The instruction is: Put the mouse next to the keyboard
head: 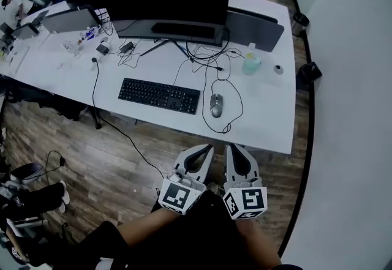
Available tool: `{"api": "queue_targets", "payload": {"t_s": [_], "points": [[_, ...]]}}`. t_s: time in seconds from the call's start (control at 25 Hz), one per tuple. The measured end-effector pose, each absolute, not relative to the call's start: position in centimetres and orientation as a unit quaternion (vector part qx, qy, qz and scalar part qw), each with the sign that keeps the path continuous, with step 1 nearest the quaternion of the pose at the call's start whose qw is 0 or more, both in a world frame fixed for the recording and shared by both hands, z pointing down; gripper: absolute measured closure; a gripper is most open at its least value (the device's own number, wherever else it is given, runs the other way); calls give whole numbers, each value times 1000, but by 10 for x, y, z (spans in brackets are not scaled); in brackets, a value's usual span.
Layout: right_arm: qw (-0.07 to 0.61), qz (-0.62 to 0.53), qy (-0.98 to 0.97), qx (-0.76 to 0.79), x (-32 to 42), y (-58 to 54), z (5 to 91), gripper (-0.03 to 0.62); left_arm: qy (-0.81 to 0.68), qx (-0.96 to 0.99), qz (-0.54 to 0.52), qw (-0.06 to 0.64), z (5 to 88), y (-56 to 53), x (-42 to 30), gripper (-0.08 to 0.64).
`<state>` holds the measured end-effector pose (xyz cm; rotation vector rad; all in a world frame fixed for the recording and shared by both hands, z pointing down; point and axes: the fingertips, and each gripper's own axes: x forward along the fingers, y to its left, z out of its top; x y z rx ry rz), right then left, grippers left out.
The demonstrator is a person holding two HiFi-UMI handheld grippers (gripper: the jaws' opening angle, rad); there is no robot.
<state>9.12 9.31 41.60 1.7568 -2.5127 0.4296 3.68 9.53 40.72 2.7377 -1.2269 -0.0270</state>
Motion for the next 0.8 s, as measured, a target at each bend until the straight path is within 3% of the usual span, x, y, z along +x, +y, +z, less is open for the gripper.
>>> {"api": "queue_targets", "payload": {"t_s": [0.32, 0.8], "points": [[40, 107, -824, 555, 98, 139, 411, 569, -441, 893, 32, 83, 417, 138, 50, 555], [54, 90, -823, 558, 94, 156, 409, 574, -425, 904, 7, 56, 402, 157, 57, 555]]}}
